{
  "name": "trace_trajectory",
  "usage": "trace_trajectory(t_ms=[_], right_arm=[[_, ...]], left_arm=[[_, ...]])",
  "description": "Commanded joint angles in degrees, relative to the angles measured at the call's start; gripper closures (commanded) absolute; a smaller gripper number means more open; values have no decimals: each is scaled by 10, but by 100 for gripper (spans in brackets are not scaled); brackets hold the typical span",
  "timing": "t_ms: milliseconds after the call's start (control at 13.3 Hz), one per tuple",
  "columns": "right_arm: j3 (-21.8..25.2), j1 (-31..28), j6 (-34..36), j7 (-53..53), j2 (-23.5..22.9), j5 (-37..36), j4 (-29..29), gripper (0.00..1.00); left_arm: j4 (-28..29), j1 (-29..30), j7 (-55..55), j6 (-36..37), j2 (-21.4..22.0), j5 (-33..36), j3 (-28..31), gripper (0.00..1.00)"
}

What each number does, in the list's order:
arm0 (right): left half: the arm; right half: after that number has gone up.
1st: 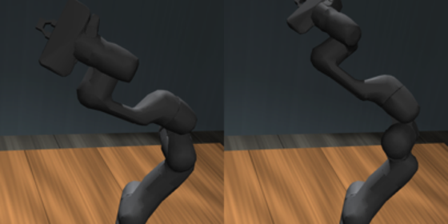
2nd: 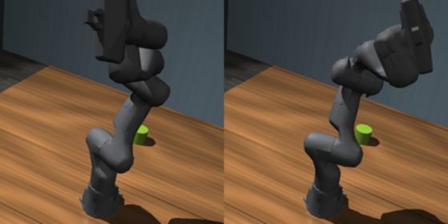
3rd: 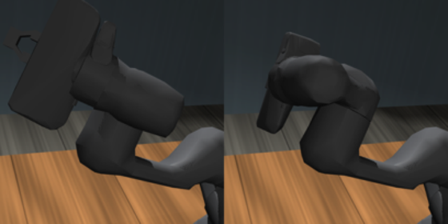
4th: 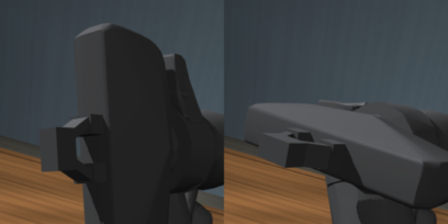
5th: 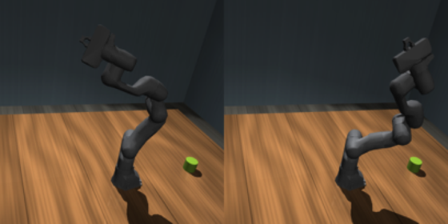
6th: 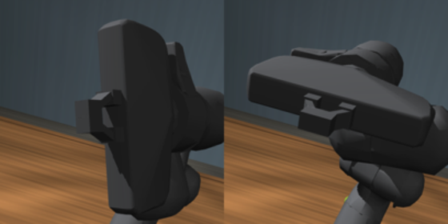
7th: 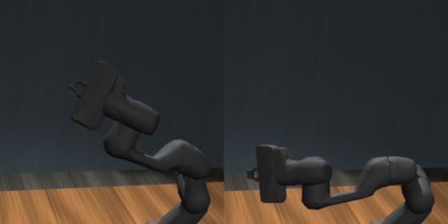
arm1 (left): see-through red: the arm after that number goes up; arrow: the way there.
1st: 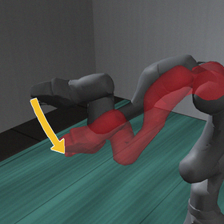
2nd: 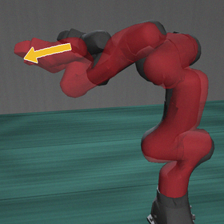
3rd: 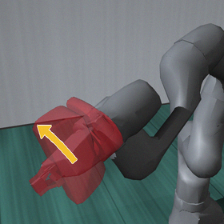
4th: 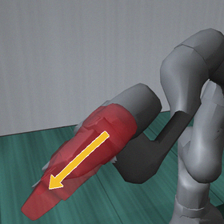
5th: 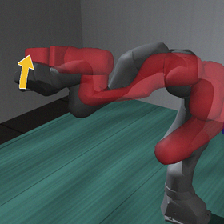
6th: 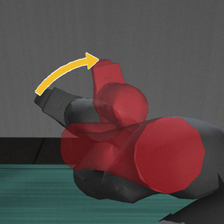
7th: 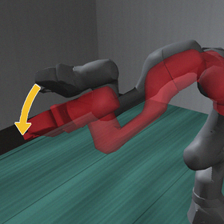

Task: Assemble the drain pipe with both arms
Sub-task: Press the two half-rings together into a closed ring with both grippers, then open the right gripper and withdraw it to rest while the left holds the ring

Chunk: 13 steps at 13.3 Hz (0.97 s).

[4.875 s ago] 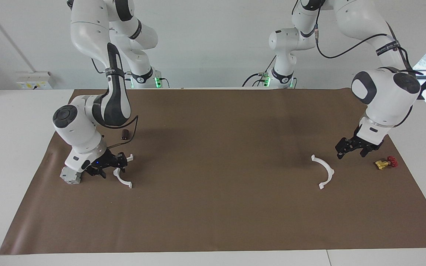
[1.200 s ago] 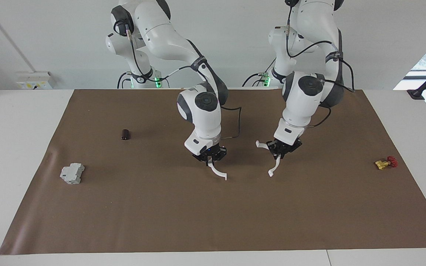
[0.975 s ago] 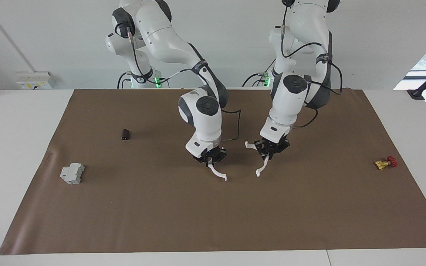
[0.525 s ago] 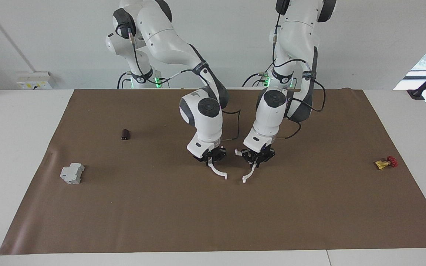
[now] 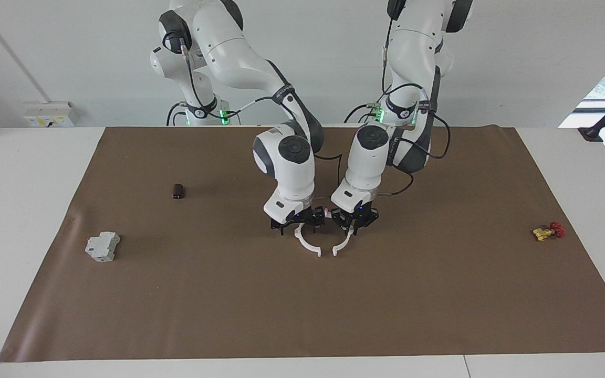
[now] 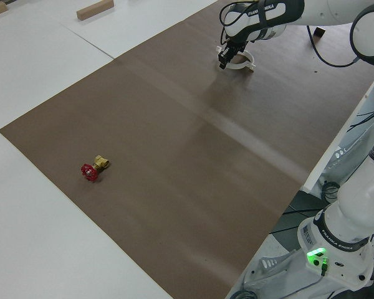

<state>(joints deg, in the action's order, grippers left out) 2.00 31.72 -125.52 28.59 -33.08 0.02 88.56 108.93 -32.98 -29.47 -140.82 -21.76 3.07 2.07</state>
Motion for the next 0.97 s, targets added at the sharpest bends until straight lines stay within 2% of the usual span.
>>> trace_trajectory(t_ms=[0,225,600,900], right_arm=[[-7,-45,33,-57,28,3,2,0],[-7,-91,68,-119,56,4,6,0],[-6,-155,148,-161,111,3,8,0],[-6,-208,237,-217,170,4,8,0]], left_arm=[[-17,-12,-15,-8,-22,15,10,100],[-21,-16,-15,-14,-28,33,9,100],[-20,-16,-13,-36,-33,34,9,100],[-15,-23,-13,-37,-33,34,8,100]])
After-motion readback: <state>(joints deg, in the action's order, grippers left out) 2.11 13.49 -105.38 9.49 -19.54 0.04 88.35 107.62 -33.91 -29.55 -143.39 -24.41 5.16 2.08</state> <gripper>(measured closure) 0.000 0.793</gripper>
